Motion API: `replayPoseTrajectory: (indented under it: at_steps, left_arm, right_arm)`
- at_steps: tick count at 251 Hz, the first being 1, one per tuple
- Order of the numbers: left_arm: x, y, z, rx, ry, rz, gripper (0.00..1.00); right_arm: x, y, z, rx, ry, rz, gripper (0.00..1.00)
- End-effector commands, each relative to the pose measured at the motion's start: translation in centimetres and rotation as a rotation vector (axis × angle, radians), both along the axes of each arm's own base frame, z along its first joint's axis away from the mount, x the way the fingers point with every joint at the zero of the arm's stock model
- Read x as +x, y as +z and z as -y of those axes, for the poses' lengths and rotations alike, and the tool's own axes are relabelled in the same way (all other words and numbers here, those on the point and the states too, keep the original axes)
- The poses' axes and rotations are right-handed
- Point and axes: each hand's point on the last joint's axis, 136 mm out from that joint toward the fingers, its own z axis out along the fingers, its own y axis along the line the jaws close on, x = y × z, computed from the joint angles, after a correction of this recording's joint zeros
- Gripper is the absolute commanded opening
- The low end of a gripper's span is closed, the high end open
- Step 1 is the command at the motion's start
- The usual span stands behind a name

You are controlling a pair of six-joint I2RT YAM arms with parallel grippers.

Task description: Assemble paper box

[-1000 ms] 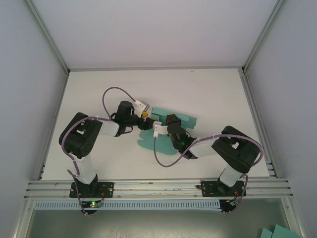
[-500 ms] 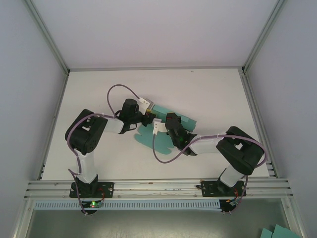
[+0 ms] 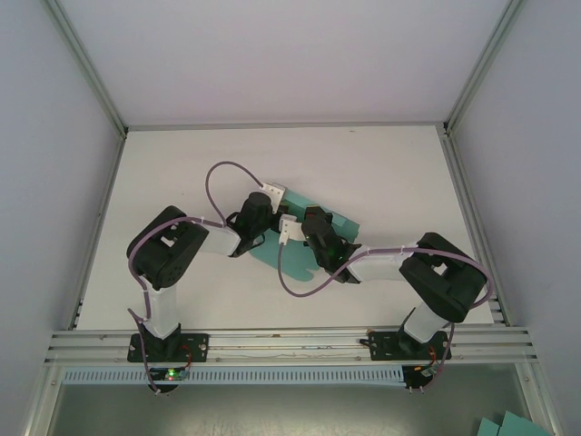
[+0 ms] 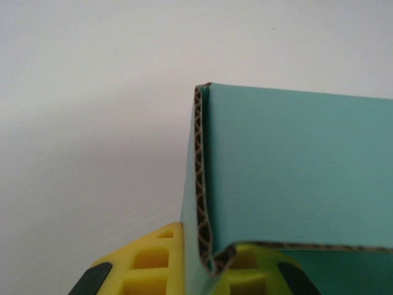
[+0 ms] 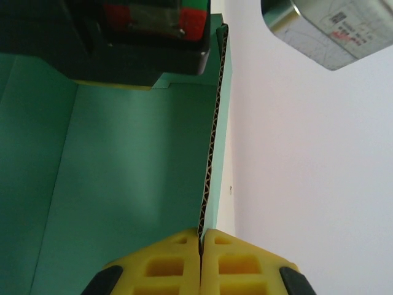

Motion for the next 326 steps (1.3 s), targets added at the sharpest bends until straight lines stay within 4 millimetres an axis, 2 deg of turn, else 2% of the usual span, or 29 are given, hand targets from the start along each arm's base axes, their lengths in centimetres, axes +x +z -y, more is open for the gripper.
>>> replayPoseTrajectory:
  at_steps: [1,7,29,88,110,129,140,158,179,196,223,247,265,278,290,295,326]
  left_arm:
    - [0.4,-1.1,-1.1,-0.032,0.065,-0.035,0.1]
    - [0.3,-0.9,-0.9,-0.042,0.05,-0.034,0.16]
    - [0.2,-0.1,-0.4,-0.095,-0.013,-0.039,0.27]
    - [1.5,1.8,-0.7,-0.208,-0.069,-0.05,0.25]
    - [2.1,2.5,-0.1,-0.21,-0.088,-0.041,0.31]
    - [2.7,3.1,0.3,-0.216,-0.093,-0.038,0.32]
    - [3.0,2.9,0.4,-0.221,-0.086,-0.055,0.27]
    - [3.6,2.5,0.5,-0.222,-0.082,-0.09,0.26]
    - [4.0,2.1,0.6,-0.207,-0.075,-0.123,0.0]
    - [4.3,1.3,0.2,-0.182,-0.043,-0.144,0.0]
    - [4.8,-0.2,-2.2,-0.142,0.116,-0.178,0.0]
    - [4.5,-0.7,-3.8,-0.153,0.215,-0.192,0.0]
    - [3.9,-0.6,-3.3,-0.15,0.171,-0.196,0.0]
    - [3.4,-0.3,-2.7,-0.17,0.128,-0.187,0.0]
    - [3.1,0.1,-2.4,-0.173,0.098,-0.18,0.0]
    - [2.9,0.2,-2.3,-0.174,0.093,-0.183,0.0]
    - [1.9,1.3,-2.6,-0.163,0.065,-0.187,0.0]
  right_arm:
    - [-3.1,-5.4,-0.6,-0.069,0.116,-0.196,0.0]
    - [-3.1,-5.5,-0.5,-0.072,0.116,-0.2,0.0]
    - [-3.2,-5.6,-0.6,-0.075,0.122,-0.21,0.0]
    - [-3.1,-5.7,-0.6,-0.081,0.125,-0.226,0.0]
    - [-3.2,-5.8,-0.7,-0.082,0.132,-0.241,0.0]
    - [-3.2,-5.9,-0.8,-0.082,0.135,-0.245,0.0]
    - [-3.1,-5.8,-0.9,-0.082,0.133,-0.246,0.0]
    - [-3.2,-5.9,-0.8,-0.078,0.136,-0.262,0.0]
    - [-3.2,-5.8,-0.8,-0.073,0.13,-0.271,0.0]
    - [-3.0,-5.8,-0.7,-0.074,0.122,-0.265,0.0]
    - [-3.1,-5.6,-0.7,-0.043,0.115,-0.278,0.0]
    - [-3.1,-5.4,-0.6,-0.016,0.093,-0.282,0.0]
    - [-2.6,-4.9,-0.4,0.031,0.059,-0.264,0.0]
    - [-1.8,-3.8,-0.1,0.09,0.009,-0.23,0.13]
    - [-0.9,-2.1,0.2,0.161,-0.043,-0.184,0.35]
    - [-0.6,-1.2,0.4,0.192,-0.062,-0.165,0.41]
    - [0.0,4.3,1.9,0.391,-0.145,-0.078,0.6]
